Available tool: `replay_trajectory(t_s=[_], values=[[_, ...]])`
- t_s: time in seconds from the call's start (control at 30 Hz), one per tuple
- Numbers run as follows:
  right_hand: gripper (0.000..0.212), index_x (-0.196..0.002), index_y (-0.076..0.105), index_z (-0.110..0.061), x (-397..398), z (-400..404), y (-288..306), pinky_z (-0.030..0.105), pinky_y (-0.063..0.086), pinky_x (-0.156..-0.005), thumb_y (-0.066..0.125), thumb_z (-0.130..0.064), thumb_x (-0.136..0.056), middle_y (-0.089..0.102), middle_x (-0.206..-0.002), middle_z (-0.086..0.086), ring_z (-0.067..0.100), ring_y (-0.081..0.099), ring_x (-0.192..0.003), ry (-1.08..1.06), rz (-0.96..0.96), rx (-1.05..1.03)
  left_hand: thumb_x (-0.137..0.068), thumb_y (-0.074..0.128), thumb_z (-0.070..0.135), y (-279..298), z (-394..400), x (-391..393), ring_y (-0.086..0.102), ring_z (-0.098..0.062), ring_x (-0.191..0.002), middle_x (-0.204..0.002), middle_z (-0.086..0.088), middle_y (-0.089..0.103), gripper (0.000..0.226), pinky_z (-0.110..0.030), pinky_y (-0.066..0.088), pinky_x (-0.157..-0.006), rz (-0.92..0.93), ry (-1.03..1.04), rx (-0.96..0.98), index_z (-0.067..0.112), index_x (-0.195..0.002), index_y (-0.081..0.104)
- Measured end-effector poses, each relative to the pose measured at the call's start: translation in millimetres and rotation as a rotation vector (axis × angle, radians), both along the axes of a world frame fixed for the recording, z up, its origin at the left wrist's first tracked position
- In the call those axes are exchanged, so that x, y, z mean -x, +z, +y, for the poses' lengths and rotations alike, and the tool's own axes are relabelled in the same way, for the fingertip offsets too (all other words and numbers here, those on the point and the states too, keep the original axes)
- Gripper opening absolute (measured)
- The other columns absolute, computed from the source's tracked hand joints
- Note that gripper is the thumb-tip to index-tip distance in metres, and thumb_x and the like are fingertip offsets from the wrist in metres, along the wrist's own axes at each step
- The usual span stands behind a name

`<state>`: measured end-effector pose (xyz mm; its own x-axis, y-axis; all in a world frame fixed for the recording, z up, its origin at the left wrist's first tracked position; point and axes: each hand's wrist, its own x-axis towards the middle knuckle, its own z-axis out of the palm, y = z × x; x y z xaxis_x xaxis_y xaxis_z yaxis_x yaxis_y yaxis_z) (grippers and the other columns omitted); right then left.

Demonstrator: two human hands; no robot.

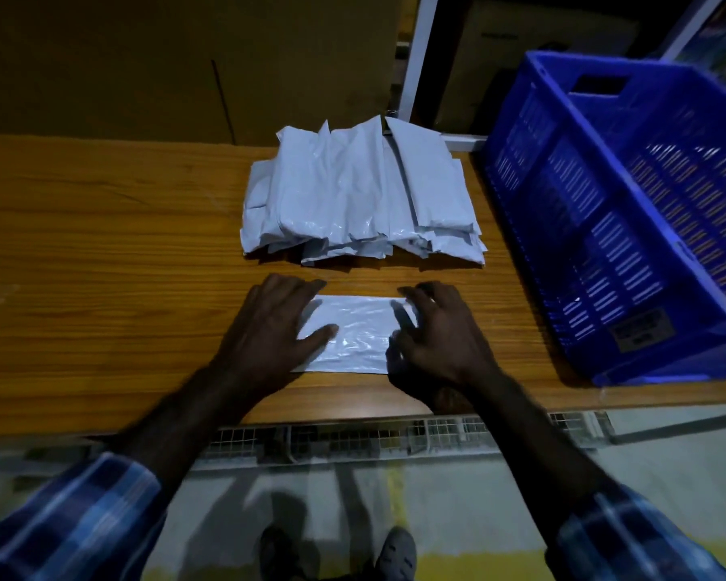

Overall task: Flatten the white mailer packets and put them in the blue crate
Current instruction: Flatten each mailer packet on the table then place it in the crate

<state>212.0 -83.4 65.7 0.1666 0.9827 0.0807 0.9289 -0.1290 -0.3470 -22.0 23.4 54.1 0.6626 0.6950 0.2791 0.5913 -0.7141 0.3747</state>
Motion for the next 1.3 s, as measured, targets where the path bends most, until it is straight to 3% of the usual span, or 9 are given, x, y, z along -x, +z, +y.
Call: replay_trajectory(t_s=[0.13, 0.3, 0.43, 0.53, 0.7, 0.83, 0.97, 1.17, 1.3], values=[[0.093, -0.151, 0.031, -0.021, -5, 10, 5, 0.038, 0.034, -0.107, 0.064, -0.048, -0.068, 0.046, -0.138, 0.008, 0.031, 0.040, -0.129, 0.080, -0.022, 0.233, -0.067, 0.035, 0.086, 2, 18, -7, 0.032, -0.020, -0.135, -0.146, 0.000, 0.042, 0.102, -0.035, 0.023, -0.109, 0.331, -0.106, 0.116, 0.025, -0.149, 0.034], [0.088, -0.147, 0.040, -0.016, -6, 21, 22, 0.037, 0.035, -0.096, 0.077, -0.038, -0.070, 0.048, -0.124, 0.011, 0.032, 0.042, -0.119, 0.127, -0.127, 0.242, -0.052, 0.046, 0.087, 14, 29, -12, 0.039, -0.023, -0.134, -0.145, -0.001, 0.046, 0.114, -0.037, 0.029, -0.109, 0.359, -0.140, 0.178, 0.029, -0.150, 0.032], [0.045, -0.107, 0.064, -0.008, -2, 18, 44, 0.037, 0.034, -0.070, 0.077, -0.016, -0.065, 0.057, -0.102, 0.017, 0.038, 0.055, -0.094, 0.194, -0.268, -0.055, -0.069, 0.063, 0.045, 36, 21, -9, 0.056, -0.032, -0.112, -0.123, -0.011, 0.060, 0.070, -0.041, 0.044, -0.089, 0.099, -0.120, -0.077, 0.016, -0.133, 0.055], [0.030, -0.103, 0.065, -0.007, 5, 8, 46, 0.038, 0.041, -0.069, 0.074, -0.006, -0.075, 0.061, -0.101, 0.016, 0.034, 0.055, -0.091, 0.122, -0.203, -0.180, -0.075, 0.068, 0.020, 43, 3, 2, 0.058, -0.034, -0.095, -0.108, -0.012, 0.062, 0.040, -0.041, 0.048, -0.076, -0.012, -0.124, -0.260, 0.009, -0.113, 0.066], [0.021, -0.094, 0.062, -0.014, 10, -27, 7, 0.037, 0.039, -0.068, 0.065, -0.023, -0.075, 0.058, -0.096, 0.009, 0.029, 0.052, -0.085, 0.223, -0.235, -0.130, -0.073, 0.078, 0.007, -2, -28, 22, 0.062, -0.036, -0.105, -0.121, -0.017, 0.065, 0.045, -0.046, 0.052, -0.086, 0.108, -0.154, -0.221, 0.007, -0.117, 0.066], [0.025, -0.095, 0.059, -0.015, 19, -45, -7, 0.038, 0.041, -0.081, 0.057, -0.030, -0.076, 0.058, -0.117, 0.009, 0.031, 0.055, -0.104, 0.187, -0.139, -0.013, -0.085, 0.063, 0.030, -25, -44, 28, 0.053, -0.030, -0.126, -0.136, -0.013, 0.058, 0.049, -0.043, 0.046, -0.100, 0.060, -0.146, -0.116, 0.006, -0.127, 0.063], [0.040, -0.126, 0.057, -0.005, 39, -23, -15, 0.046, 0.039, -0.105, 0.043, -0.032, -0.100, 0.052, -0.140, 0.018, 0.034, 0.049, -0.126, 0.225, -0.099, -0.053, -0.096, 0.043, 0.050, -28, -50, 11, 0.033, -0.018, -0.143, -0.151, -0.006, 0.041, 0.061, -0.037, 0.023, -0.117, 0.074, -0.029, -0.030, 0.008, -0.141, 0.050], [0.051, -0.143, 0.046, 0.001, 57, -10, -40, 0.052, 0.031, -0.115, 0.039, -0.031, -0.104, 0.044, -0.150, 0.018, 0.031, 0.040, -0.141, 0.273, -0.106, -0.078, -0.100, 0.025, 0.056, -37, -44, 2, 0.020, -0.021, -0.148, -0.158, -0.009, 0.028, 0.069, -0.043, 0.016, -0.118, 0.274, -0.038, -0.031, 0.008, -0.150, 0.034], [0.066, -0.151, 0.033, -0.002, 25, -21, -44, 0.046, 0.021, -0.121, 0.033, -0.049, -0.105, 0.030, -0.158, 0.015, 0.028, 0.029, -0.147, 0.168, -0.151, 0.005, -0.095, 0.021, 0.072, -40, -39, 16, 0.002, -0.014, -0.150, -0.163, -0.001, 0.006, 0.085, -0.035, 0.005, -0.120, 0.278, -0.026, 0.012, 0.013, -0.156, 0.014]])
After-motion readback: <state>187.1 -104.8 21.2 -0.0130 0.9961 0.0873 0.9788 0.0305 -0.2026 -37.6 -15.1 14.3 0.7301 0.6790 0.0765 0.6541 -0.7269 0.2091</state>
